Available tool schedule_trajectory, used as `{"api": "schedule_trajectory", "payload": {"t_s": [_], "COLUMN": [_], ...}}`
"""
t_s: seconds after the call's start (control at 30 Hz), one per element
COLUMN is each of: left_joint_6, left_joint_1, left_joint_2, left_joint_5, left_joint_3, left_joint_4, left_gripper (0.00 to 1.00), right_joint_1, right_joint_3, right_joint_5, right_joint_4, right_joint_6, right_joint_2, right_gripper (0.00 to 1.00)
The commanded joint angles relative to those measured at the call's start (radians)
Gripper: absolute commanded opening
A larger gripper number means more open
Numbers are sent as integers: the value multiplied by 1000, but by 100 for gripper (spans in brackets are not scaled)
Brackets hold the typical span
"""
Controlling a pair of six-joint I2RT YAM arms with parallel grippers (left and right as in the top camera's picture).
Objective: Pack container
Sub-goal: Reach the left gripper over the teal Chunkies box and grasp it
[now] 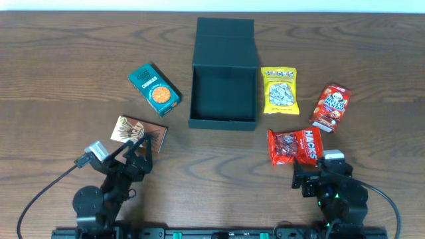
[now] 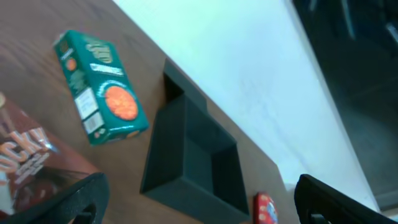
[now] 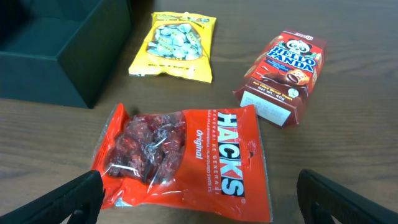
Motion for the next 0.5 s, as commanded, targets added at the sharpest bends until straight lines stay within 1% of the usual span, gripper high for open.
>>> {"api": "schedule_trajectory", "payload": {"t_s": [0.0,0.1,0.2,0.33,0.47], "left_joint_6": [-19,6,79,148,143], "left_joint_1": [-4,-4,-4,-5,-10], "left_joint_2": [122,311,503,793,1058], "left_joint_5": [-39,-55,-78,-135,-190], "left_joint_3": [11,69,169,362,576], "left_joint_4": [3,3,3,-9,-66], "left_gripper": [97,96,96,96,96], "right_joint_1": [-9,-9,-9,-9,-9], "right_joint_3": [-9,-9,-9,-9,-9], "right_joint_5": [12,12,12,12,12], "right_joint_4": [-2,-2,-2,-2,-2], "right_joint_6": [9,9,9,9,9], "right_joint_2": [-7,-7,-7,-7,-7], "right_gripper": [99,99,99,99,99]}}
